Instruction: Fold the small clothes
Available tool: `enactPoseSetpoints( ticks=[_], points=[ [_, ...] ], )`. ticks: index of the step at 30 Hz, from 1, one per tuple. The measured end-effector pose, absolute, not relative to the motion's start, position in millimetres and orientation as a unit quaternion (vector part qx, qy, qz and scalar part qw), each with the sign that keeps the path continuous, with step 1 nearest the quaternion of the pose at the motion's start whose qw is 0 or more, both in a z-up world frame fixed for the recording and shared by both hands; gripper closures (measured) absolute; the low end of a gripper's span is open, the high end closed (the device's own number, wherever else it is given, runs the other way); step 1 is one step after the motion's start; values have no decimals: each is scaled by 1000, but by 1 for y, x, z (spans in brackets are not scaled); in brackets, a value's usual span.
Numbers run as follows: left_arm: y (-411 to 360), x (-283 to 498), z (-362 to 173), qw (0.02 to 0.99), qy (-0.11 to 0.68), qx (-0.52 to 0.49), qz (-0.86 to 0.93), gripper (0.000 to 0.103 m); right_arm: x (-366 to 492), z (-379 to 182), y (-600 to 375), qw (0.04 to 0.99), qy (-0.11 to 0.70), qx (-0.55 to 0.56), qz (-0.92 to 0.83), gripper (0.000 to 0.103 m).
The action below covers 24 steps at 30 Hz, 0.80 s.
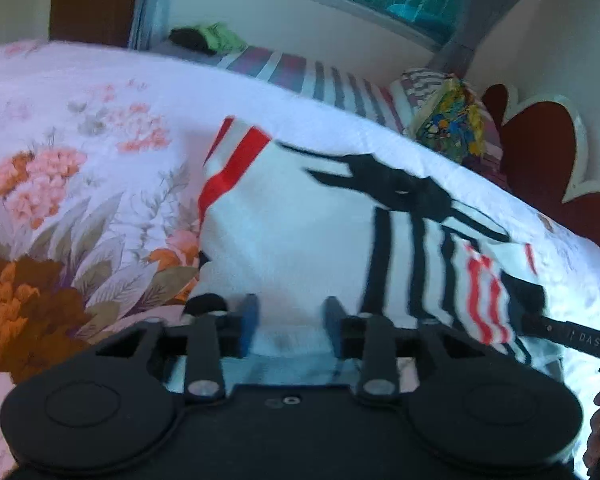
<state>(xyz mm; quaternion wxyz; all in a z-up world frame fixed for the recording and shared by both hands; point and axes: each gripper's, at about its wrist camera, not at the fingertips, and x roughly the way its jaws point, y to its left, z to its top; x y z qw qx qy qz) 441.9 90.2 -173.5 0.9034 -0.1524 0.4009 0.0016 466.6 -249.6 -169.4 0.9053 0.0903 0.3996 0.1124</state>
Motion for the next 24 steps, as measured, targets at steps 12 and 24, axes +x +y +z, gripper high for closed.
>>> enactPoseSetpoints(
  ticks=[12,24],
  points=[
    [30,392,-194,885,452,-101,-49,60,392,-194,-199,878,432,6,205,70],
    [70,332,-190,885,455,-97,11,64,347,-185,-266,894,421,-35,145,69]
  ],
)
